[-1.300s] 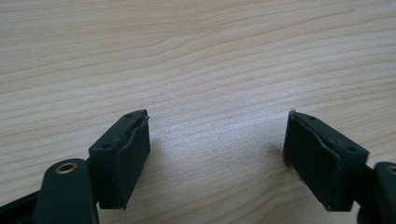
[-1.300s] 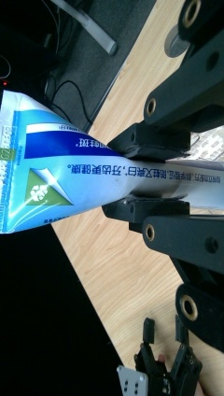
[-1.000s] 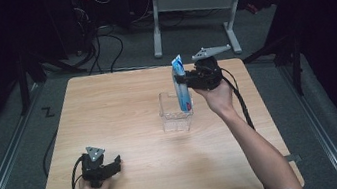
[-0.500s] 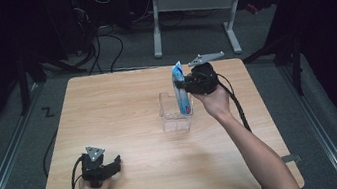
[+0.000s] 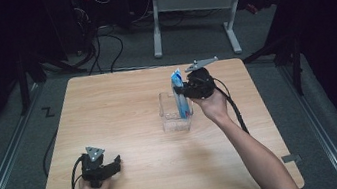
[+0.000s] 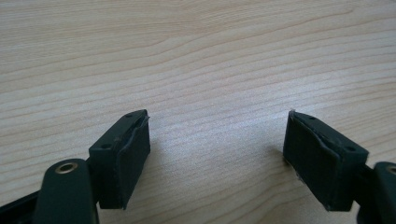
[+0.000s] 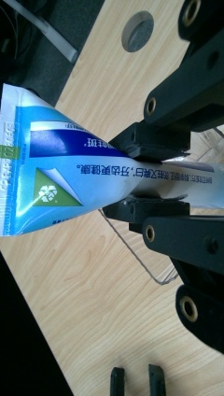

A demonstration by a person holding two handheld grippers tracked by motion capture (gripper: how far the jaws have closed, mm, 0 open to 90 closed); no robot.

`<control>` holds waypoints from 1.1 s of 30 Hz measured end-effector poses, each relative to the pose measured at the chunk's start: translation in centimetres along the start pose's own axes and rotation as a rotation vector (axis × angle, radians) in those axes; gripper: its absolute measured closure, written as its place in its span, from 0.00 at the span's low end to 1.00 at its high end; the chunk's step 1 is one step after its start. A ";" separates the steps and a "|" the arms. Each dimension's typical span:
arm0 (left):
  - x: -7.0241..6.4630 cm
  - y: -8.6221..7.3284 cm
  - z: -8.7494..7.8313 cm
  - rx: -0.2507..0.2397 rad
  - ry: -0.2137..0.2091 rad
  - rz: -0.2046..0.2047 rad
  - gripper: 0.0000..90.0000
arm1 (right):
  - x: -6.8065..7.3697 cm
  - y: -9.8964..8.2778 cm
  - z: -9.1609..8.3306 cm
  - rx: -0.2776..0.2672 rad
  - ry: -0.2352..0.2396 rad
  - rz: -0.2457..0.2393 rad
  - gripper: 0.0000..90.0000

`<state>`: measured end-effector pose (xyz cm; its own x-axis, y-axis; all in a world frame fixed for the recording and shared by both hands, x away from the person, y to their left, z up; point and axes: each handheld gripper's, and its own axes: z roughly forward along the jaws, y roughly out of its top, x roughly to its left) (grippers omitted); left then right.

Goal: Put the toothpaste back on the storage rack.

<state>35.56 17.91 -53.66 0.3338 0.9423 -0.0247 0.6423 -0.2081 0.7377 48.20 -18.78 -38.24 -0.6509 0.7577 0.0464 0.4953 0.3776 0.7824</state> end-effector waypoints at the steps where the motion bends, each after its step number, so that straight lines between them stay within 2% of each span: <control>1: 0.0 0.0 0.0 -0.001 0.000 0.000 0.26 | 0.0 -0.1 0.1 0.004 -0.001 -0.005 0.81; 19: 0.0 0.0 0.0 -0.002 -0.001 -0.002 0.26 | 0.6 -1.0 2.1 0.056 0.007 -0.013 0.80; 28: 0.0 0.0 0.0 -0.002 -0.001 -0.002 0.26 | 0.4 -1.1 2.3 0.046 0.014 0.003 0.79; 33: 0.0 0.0 0.0 -0.001 0.000 -0.001 0.26 | 0.6 -1.0 2.7 0.038 0.023 -0.011 0.79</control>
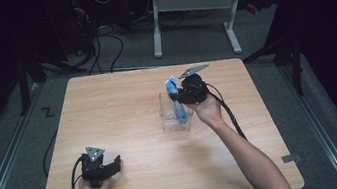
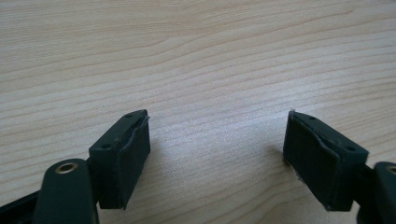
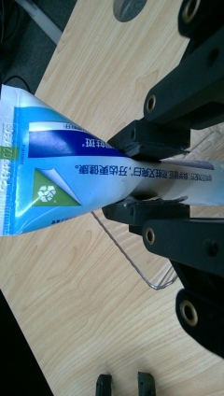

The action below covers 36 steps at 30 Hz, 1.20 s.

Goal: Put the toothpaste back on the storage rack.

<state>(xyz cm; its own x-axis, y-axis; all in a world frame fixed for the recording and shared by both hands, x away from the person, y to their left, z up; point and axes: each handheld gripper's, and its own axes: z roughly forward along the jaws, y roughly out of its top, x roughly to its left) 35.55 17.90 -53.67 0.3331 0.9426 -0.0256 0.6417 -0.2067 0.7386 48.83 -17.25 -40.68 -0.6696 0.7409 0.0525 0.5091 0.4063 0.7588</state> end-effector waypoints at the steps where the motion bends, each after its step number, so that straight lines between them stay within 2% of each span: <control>1: 0.0 0.0 0.0 0.000 0.000 0.000 0.26 | 0.1 0.0 0.1 0.000 0.001 -0.005 0.79; 5: 0.0 0.0 0.0 0.000 0.000 0.000 0.26 | 0.3 0.2 0.5 0.007 -0.001 -0.024 0.79; 20: 0.0 0.0 0.0 -0.002 0.000 -0.002 0.26 | 0.6 0.5 1.8 0.033 0.013 -0.004 0.78; 25: 0.0 0.0 0.0 -0.001 -0.001 -0.002 0.26 | 0.8 0.6 2.3 0.047 0.020 -0.020 0.76; 36: 0.0 0.0 0.0 -0.002 -0.001 -0.003 0.26 | 0.8 0.8 1.3 0.025 0.032 -0.003 0.67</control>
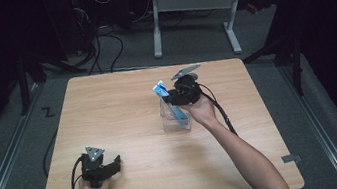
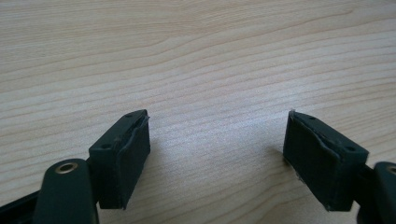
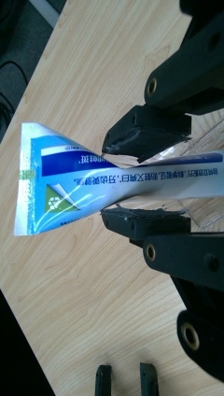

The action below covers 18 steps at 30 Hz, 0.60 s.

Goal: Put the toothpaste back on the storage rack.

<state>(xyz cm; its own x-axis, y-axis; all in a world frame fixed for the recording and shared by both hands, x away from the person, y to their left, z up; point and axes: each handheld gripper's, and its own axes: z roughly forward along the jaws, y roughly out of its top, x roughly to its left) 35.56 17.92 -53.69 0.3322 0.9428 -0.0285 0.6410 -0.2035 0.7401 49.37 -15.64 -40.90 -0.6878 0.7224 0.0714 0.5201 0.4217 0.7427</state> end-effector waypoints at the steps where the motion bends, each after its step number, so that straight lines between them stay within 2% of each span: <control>1: 0.0 0.0 0.0 0.000 0.000 0.000 0.26 | 0.0 0.0 -0.2 -0.006 -0.001 0.003 0.66; 11: 0.0 0.0 0.0 0.002 0.001 0.002 0.26 | -1.0 0.0 -2.6 -0.069 -0.028 0.034 0.63; 15: 0.0 0.0 0.0 0.003 0.002 0.002 0.26 | -1.3 -0.2 -3.5 -0.080 -0.034 0.050 0.64; 18: 0.0 0.0 0.0 0.002 0.002 0.002 0.26 | -1.4 -0.5 -4.3 -0.097 -0.044 0.044 0.65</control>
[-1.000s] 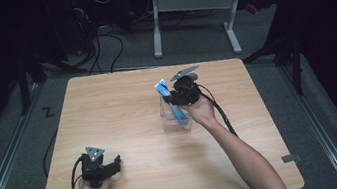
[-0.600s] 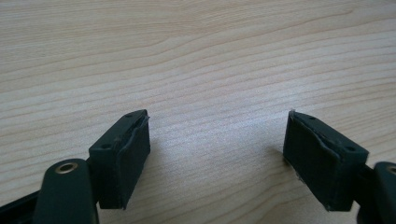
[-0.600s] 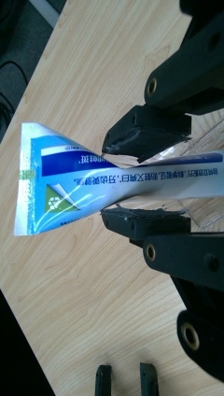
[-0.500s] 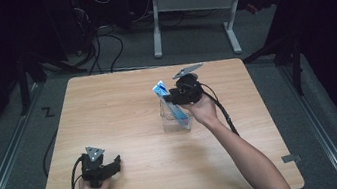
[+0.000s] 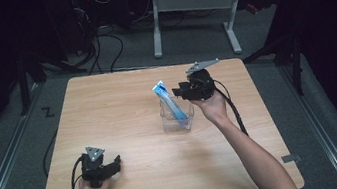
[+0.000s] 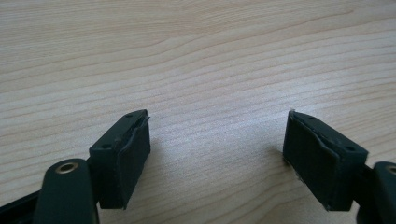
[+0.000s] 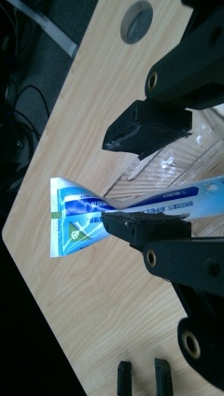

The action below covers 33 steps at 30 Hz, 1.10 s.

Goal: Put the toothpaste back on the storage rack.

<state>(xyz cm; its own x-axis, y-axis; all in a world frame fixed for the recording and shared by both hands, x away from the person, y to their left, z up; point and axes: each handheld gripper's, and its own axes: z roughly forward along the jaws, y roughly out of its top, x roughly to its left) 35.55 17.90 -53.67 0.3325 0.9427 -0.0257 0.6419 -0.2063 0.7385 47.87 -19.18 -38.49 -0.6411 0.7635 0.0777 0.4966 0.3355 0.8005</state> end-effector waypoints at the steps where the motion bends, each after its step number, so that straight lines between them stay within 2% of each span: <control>1: 0.0 0.0 0.0 0.000 0.000 0.000 0.26 | -0.1 -0.1 -0.3 -0.005 0.000 0.001 0.65; 9: -0.1 0.0 0.0 0.003 0.005 0.008 0.26 | -1.5 -1.1 -3.1 -0.051 -0.029 0.038 0.65; 14: -0.1 0.0 0.1 0.000 0.001 0.006 0.26 | -1.9 -1.8 -5.3 -0.083 -0.086 0.048 0.69; 17: -0.2 0.0 0.1 0.003 0.000 0.017 0.26 | -2.4 -2.7 -6.7 -0.093 -0.102 0.075 0.69; 19: -0.2 0.0 0.1 0.002 0.000 0.017 0.26 | -2.6 -3.3 -7.6 -0.104 -0.103 0.097 0.68; 22: -0.2 0.0 0.1 0.002 0.000 0.019 0.26 | -2.5 -3.8 -9.0 -0.143 -0.110 0.100 0.69; 25: -0.2 0.0 0.1 0.002 -0.001 0.019 0.26 | -2.7 -4.5 -10.1 -0.155 -0.124 0.102 0.66; 29: -0.2 0.0 0.1 0.004 -0.003 0.022 0.26 | -3.5 -5.0 -11.3 -0.191 -0.137 0.104 0.64; 33: -0.3 0.0 0.0 0.003 -0.002 0.020 0.26 | -4.5 -5.7 -11.8 -0.219 -0.127 0.142 0.61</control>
<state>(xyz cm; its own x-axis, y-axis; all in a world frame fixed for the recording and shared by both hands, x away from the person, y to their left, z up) 35.47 17.64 -53.68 0.3467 0.9379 -0.0125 0.6374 -0.2258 0.7367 41.02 -31.05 -36.37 -0.4890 0.8619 0.1347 0.4297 0.1036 0.8970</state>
